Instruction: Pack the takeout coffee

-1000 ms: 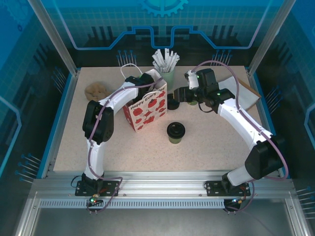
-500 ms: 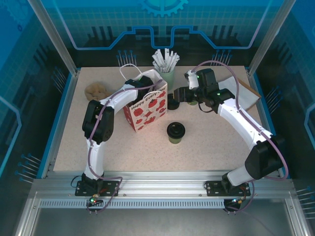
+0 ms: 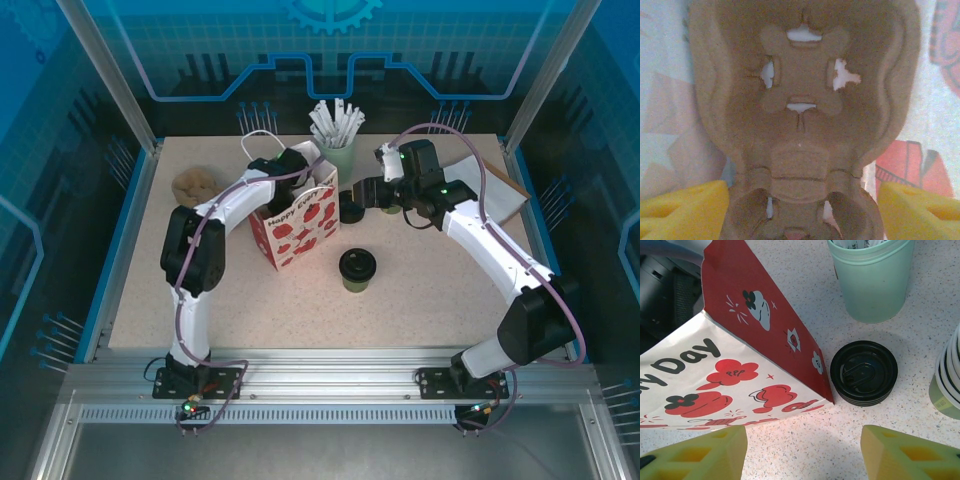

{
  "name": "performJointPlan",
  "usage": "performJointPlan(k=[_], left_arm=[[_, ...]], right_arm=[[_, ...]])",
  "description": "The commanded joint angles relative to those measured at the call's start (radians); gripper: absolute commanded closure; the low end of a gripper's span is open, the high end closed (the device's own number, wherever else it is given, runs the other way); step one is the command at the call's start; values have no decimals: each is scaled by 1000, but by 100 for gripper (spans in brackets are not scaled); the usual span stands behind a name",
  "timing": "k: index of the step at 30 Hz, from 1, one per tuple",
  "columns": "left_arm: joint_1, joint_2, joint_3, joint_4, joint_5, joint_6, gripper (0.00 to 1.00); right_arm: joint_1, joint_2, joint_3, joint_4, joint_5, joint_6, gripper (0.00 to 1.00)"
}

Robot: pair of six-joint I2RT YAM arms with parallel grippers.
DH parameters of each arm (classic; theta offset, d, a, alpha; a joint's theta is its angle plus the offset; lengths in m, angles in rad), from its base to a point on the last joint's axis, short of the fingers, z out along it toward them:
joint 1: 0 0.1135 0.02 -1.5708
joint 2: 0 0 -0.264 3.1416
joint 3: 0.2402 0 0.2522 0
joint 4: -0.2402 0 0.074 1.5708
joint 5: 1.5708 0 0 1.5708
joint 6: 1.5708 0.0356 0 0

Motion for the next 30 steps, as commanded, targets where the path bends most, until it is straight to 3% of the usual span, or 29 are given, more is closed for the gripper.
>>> performJointPlan(k=[1,30], left_arm=[[7,-76,20,-18,38,-3,20],[56,-246,271,-69,124,-28,22]], right_arm=[[-13,-19,-5,-9,-7,-4,37],[-11,-70,-12,-18,-10,-6,37]])
